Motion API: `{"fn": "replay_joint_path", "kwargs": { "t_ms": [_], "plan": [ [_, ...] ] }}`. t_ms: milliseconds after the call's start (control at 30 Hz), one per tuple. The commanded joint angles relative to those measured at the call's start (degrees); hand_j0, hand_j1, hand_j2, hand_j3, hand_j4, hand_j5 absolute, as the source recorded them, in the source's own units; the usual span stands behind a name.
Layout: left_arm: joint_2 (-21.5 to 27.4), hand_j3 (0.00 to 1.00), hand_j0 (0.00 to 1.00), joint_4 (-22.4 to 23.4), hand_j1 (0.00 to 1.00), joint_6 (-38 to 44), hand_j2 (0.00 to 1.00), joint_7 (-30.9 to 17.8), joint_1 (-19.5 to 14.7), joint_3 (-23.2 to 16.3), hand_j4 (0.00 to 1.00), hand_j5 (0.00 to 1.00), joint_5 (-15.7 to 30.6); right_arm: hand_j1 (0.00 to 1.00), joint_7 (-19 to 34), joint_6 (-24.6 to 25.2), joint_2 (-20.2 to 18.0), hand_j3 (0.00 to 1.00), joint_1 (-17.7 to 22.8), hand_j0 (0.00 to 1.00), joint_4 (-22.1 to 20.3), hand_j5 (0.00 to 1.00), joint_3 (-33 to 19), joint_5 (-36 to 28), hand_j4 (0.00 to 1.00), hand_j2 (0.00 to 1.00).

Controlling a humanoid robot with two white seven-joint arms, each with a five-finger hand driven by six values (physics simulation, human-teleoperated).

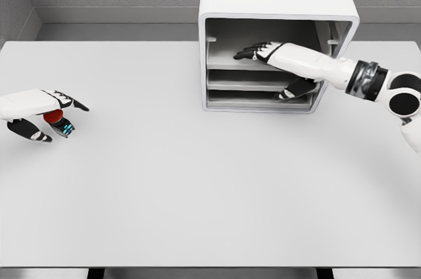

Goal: Slide open multi-storey tabletop storage cabinets and put open load switch and slide close multi-storey tabletop storage cabinets

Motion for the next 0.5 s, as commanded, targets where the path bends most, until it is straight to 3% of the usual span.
{"fn": "replay_joint_path", "kwargs": {
  "t_ms": [0,100,467],
  "plan": [
    [0.0,0.8,0.8,0.2,0.8,0.0,0.8,0.0,0.0,0.1,0.8,0.8,0.1,1.0,0.0,0.1,1.0,1.0,0.0,1.0,1.3,1.0,0.0,0.6,1.0,1.0],
    [0.0,0.69,0.69,0.2,0.69,0.0,0.69,0.0,0.0,0.1,0.69,0.69,0.1,1.0,0.0,0.1,1.1,1.0,0.0,1.0,2.4,1.0,0.0,0.6,1.0,1.0],
    [0.0,0.58,0.58,1.3,0.58,0.0,0.58,0.0,-0.1,0.1,0.58,0.58,-0.7,1.0,0.0,0.1,2.1,1.0,0.5,1.0,3.6,1.0,-0.2,0.6,1.0,1.0]
  ]
}}
